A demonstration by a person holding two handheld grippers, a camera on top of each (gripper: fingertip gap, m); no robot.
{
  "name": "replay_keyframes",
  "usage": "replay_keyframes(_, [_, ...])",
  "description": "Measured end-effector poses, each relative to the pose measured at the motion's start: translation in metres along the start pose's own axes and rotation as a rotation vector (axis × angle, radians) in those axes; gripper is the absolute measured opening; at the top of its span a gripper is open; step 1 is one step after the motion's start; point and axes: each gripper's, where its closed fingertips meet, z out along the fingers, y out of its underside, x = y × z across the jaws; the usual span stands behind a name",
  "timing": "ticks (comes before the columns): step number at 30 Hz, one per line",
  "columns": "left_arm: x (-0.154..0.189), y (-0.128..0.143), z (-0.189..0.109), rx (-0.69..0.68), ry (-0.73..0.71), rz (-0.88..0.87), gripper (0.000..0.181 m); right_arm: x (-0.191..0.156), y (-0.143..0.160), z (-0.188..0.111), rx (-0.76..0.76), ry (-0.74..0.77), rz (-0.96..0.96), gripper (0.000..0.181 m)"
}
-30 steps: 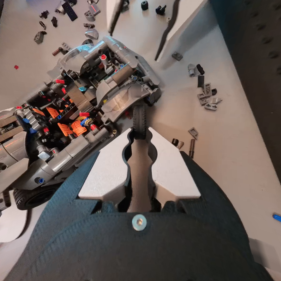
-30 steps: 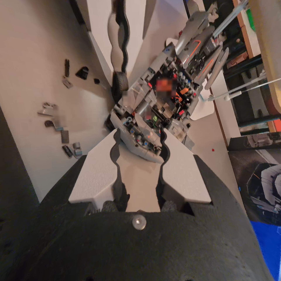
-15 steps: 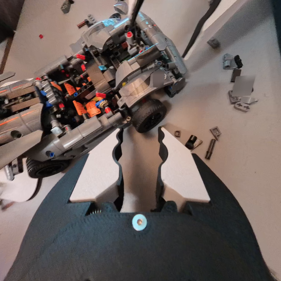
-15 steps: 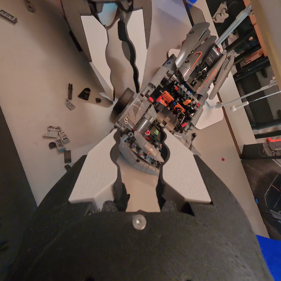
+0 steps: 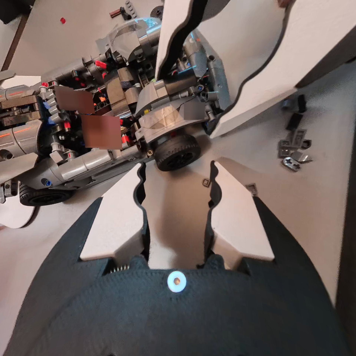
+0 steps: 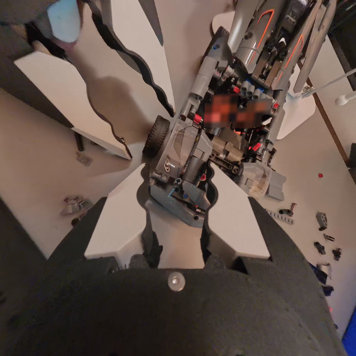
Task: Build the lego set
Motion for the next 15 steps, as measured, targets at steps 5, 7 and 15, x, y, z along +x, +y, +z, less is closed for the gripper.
replay_keyframes(5, [-0.0002, -0.0052, 0.0009, 0.01, -0.026, 0.01, 0.056, 0.0021, 0.0026, 0.006, -0.028, 0.039, 0.021, 0.051])
replay_keyframes(7, [-0.0022, -0.0055, 0.0005, 0.001, -0.058, 0.035, 0.05, 0.0031, 0.0029, 0.0063, -0.025, 0.031, 0.031, 0.05])
replay_keyframes(15, [-0.0017, -0.0065, -0.0018, -0.003, -0.082, 0.058, 0.055, 0.004, 0.0022, 0.0047, 0.004, -0.018, 0.078, 0.046])
